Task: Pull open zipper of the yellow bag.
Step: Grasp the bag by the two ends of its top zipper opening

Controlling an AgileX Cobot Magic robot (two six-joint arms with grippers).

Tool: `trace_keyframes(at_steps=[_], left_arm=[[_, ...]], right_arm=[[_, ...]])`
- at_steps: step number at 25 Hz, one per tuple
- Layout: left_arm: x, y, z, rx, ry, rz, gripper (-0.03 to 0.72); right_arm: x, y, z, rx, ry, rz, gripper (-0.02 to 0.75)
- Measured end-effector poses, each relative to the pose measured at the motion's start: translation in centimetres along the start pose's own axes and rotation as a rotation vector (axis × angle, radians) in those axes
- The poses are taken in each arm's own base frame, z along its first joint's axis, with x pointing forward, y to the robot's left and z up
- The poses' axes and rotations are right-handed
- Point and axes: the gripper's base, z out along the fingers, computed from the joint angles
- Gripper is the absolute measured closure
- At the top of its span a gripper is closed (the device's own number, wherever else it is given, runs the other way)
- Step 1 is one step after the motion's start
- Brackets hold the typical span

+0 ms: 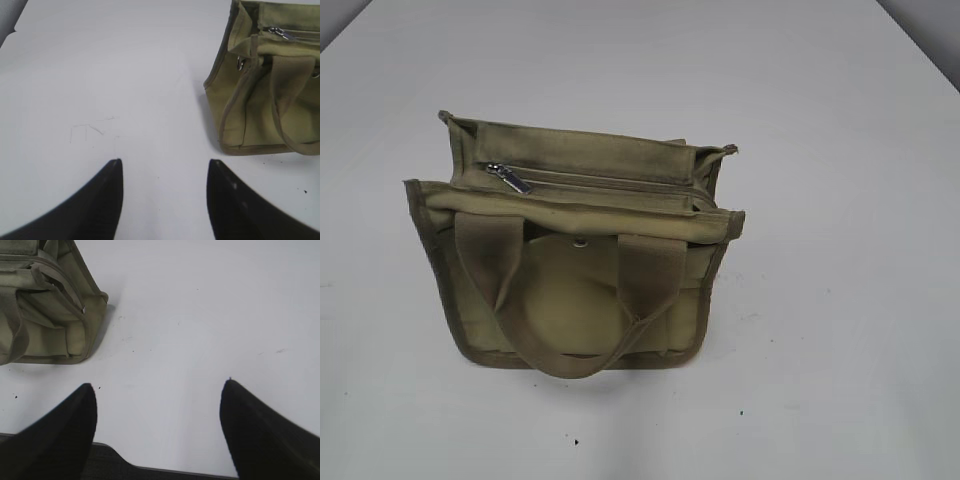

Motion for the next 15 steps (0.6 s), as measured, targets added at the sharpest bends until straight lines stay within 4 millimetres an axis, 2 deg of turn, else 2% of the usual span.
trace_keyframes(at_steps=[15], left_arm=[[0.0, 0.0, 0.0, 0.0, 0.0, 0.0, 0.27]], right_arm=[[0.0, 0.0, 0.0, 0.0, 0.0, 0.0, 0.145]])
